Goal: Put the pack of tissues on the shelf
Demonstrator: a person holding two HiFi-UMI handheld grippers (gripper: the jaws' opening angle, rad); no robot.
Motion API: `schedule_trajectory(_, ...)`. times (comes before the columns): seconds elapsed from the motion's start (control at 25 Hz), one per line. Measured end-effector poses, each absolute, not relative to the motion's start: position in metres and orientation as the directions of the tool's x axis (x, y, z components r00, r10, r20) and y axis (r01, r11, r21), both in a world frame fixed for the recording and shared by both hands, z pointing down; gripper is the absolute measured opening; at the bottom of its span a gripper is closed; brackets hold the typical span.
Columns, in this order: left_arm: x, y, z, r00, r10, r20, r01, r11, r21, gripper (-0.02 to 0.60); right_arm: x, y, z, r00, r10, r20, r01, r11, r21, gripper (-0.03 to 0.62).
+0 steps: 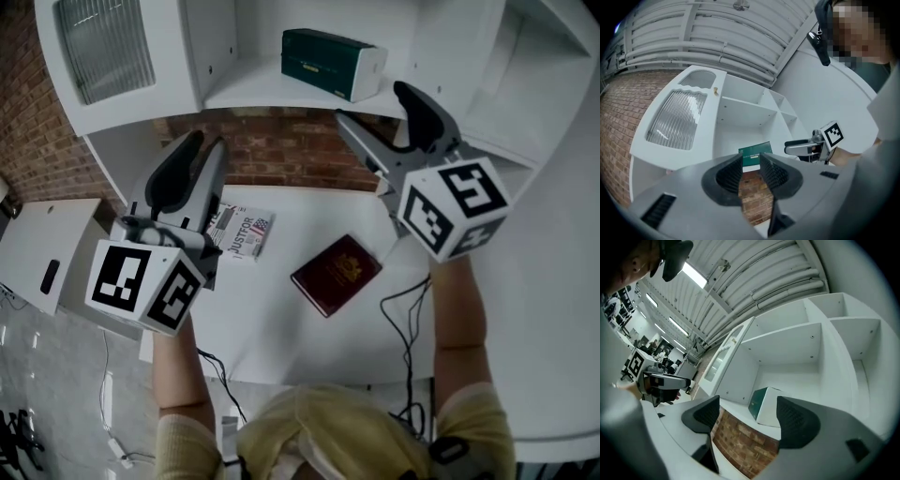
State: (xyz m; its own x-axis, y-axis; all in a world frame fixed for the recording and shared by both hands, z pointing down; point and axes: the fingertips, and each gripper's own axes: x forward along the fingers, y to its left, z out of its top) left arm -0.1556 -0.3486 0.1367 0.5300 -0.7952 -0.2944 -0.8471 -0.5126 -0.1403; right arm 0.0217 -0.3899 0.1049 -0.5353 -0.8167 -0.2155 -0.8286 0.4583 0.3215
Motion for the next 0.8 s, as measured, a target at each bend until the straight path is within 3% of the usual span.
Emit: schedule_trajectory(0.8, -0.168, -0.320, 0.195, 0.492, -0.834, -0.251, -0.863, -0.504, -0.017, 0.115, 0.014, -0.352, 0.195, -0.565, -0.804, -0.188, -0.825, 0.551, 0.123, 0.356)
